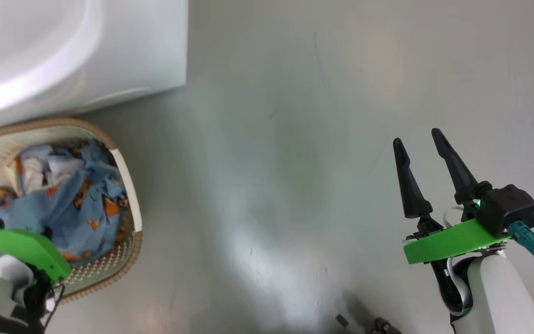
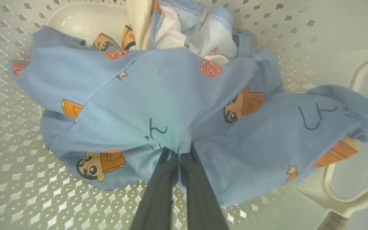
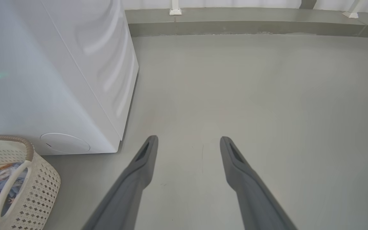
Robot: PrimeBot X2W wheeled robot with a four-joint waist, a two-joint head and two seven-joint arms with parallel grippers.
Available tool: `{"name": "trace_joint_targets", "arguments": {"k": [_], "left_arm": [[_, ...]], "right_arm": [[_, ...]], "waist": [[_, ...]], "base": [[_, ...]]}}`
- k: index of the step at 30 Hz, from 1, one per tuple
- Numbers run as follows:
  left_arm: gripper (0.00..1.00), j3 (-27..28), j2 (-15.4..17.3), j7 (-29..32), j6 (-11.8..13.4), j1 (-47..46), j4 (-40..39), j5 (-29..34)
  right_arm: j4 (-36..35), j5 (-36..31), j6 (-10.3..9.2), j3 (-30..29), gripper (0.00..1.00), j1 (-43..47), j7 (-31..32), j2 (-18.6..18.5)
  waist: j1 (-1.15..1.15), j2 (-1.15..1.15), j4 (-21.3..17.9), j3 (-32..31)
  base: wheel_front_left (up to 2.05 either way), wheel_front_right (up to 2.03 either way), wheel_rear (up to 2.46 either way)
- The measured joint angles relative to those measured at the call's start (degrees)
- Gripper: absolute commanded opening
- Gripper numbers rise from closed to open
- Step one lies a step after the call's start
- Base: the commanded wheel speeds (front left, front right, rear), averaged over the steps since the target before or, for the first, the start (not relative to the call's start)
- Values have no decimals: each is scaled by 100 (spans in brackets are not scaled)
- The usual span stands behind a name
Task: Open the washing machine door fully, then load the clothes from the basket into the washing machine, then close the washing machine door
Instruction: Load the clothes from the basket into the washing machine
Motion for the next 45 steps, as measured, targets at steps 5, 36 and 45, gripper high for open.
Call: {"name": "trace_joint_targets", "arguments": {"k": [5,36,45], "left_arm": [[0,-141,-2,-388,-23,261,1,60],[0,532,31,-1148,746,2512,-3465,1916],[0,937,-188,-1149,660,3455,-4595,2548]], "right_arm": [[126,-9,0,12,100,2,0,-2],[581,-71,0,-56,100,618,1,-10],[710,-73,0,-65,100,914,1,-11]], "waist": [[0,0,60,-407],[0,0,989,-2607],[0,0,1262,-3222]], "base": [[0,0,0],[0,0,0],[0,0,0]]}}
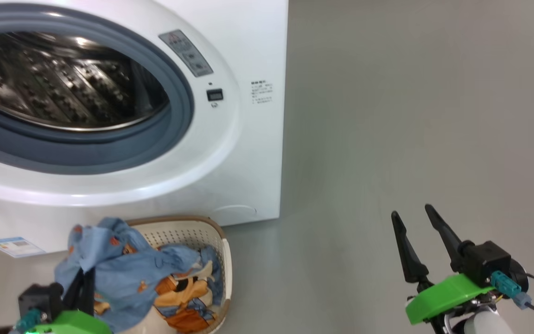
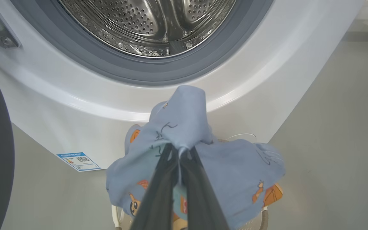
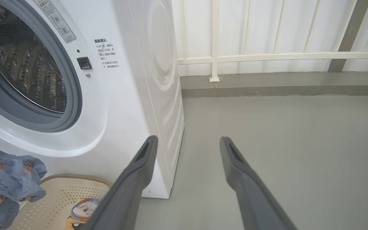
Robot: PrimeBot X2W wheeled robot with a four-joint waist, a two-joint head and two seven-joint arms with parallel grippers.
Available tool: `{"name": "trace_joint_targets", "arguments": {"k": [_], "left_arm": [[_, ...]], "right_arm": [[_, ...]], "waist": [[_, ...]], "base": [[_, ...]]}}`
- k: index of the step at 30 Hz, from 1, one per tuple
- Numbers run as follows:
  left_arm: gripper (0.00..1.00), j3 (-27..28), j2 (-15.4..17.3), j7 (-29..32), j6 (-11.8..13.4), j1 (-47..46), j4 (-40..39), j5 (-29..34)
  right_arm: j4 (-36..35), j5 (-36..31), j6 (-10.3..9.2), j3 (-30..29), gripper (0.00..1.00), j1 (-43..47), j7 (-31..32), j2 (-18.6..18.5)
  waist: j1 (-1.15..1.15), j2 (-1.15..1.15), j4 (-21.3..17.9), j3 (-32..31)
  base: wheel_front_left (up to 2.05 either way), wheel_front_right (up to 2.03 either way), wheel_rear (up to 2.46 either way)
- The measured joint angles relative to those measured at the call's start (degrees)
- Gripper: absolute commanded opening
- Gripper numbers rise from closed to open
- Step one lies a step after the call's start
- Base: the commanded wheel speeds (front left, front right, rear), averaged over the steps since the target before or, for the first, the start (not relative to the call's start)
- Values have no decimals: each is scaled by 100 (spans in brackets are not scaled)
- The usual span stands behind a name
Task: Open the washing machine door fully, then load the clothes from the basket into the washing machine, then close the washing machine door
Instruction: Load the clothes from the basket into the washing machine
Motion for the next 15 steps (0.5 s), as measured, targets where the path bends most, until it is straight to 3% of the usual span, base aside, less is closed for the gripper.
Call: {"name": "trace_joint_targets", "arguments": {"k": [15], "left_arm": [[0,659,-726,0,-232,1149,-955,367]], "right_arm": [[54,26,0,9,100,432,0,1]], "waist": [[0,0,194,-836]], "base": [[0,0,0]]}}
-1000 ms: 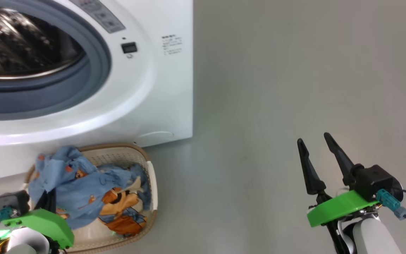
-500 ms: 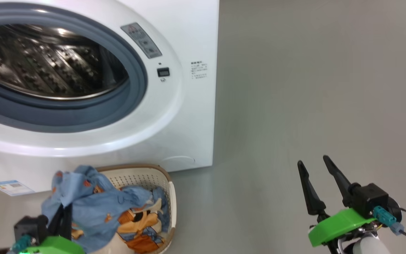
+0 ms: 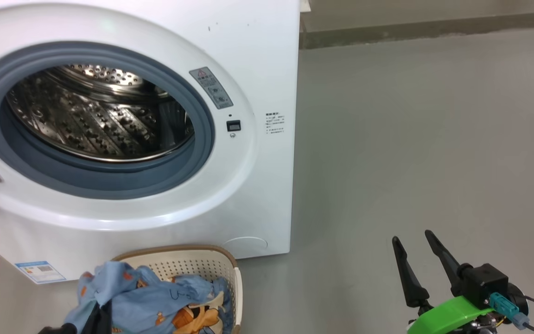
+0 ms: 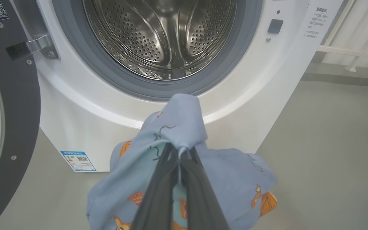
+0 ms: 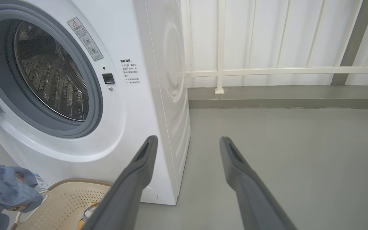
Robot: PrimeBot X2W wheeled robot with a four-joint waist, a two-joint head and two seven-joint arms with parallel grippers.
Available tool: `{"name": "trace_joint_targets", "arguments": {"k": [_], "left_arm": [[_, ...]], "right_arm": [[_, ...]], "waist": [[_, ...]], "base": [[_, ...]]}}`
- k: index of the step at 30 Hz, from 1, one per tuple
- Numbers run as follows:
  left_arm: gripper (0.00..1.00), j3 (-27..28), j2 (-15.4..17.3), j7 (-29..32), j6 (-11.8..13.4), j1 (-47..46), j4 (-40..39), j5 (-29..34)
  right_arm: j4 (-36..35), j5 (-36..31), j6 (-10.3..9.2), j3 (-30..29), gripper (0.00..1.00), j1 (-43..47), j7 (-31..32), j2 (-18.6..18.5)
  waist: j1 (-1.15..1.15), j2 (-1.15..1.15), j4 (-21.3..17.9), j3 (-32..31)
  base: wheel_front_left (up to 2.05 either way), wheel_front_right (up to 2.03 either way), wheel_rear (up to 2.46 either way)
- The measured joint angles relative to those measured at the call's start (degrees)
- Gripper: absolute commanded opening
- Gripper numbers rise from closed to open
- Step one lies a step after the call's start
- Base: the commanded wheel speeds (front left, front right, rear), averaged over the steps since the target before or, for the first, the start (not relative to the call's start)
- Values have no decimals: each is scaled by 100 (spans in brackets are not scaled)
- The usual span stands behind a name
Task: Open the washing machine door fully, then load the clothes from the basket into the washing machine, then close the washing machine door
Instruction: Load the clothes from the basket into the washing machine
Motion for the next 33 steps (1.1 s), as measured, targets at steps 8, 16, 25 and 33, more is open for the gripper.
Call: {"name": "trace_joint_targets", "arguments": {"k": [8,16,25,33], "left_arm": [[0,200,-176,0,-151,154,-212,314],[0,372,-269,1,-255,170,-408,459],[0,549,-300,0,-404,-382,-778,535],[0,771,-142,-2,-461,-1311,-860,521]], "right_arm": [[7,21,0,7,100,40,0,0],[2,21,0,18,100,40,0,0],[-63,19,0,7,100,24,0,0],[-142,-18,0,1,100,-214,0,-2]], "waist": [[0,0,24,-89],[0,0,-14,-1],[0,0,-57,339],[0,0,-132,794]], "base": [[0,0,0],[0,0,0],[0,0,0],[0,0,0]]}}
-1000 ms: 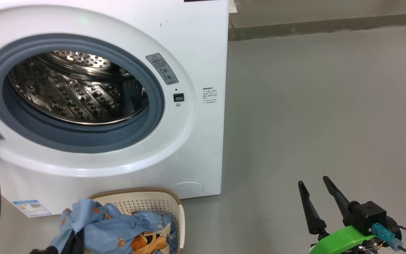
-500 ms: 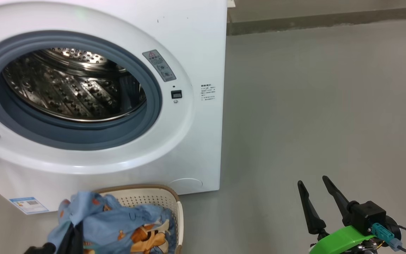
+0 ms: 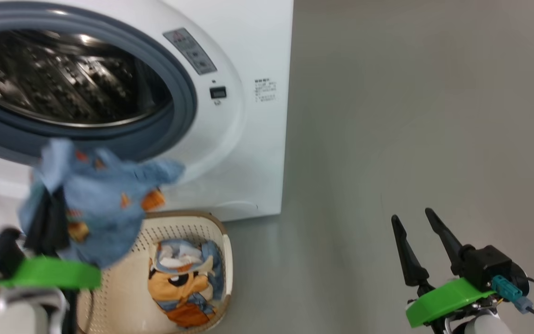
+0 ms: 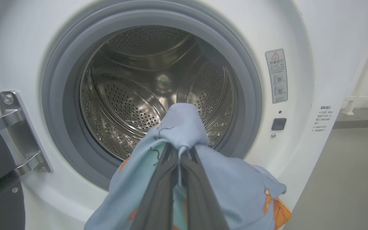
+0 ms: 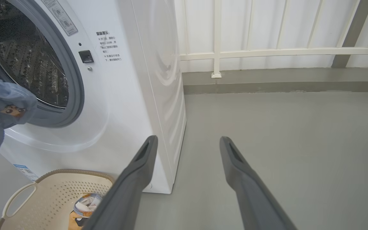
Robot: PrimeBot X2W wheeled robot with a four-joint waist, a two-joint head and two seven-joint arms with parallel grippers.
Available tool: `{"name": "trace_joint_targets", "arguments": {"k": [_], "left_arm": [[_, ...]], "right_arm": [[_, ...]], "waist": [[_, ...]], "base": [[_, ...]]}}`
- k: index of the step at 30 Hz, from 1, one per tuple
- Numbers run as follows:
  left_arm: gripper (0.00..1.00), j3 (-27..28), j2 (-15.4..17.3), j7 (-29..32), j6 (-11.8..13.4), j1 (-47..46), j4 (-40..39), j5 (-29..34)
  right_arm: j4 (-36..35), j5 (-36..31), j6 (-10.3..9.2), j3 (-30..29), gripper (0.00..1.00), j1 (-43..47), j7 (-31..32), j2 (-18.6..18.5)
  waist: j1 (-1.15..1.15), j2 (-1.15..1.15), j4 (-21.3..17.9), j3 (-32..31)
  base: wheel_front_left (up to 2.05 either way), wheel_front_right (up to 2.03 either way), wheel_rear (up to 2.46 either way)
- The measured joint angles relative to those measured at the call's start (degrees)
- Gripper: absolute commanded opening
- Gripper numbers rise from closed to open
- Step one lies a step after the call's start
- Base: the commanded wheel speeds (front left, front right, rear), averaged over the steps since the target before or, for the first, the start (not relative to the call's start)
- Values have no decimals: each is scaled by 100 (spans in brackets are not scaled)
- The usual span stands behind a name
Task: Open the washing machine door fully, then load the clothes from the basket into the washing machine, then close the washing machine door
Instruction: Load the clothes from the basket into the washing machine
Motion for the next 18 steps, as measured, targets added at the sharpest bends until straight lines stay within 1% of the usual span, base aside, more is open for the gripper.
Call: {"name": "trace_joint_targets", "arguments": {"k": [8,12,18], "left_arm": [[0,86,417,-38,-34,-1343,135,-86],[0,185,601,-40,-34,-2070,559,-252],[0,156,1118,-41,-34,-3154,1266,-470]], "right_arm": [[-112,-11,0,10,100,-349,0,-3],[-196,-11,0,0,100,-520,0,-4],[-279,2,0,13,100,-726,0,-4]], "waist": [[0,0,-173,675],[0,0,-312,1046],[0,0,-576,1595]], "base": [[0,0,0],[0,0,0],[0,0,0]]}}
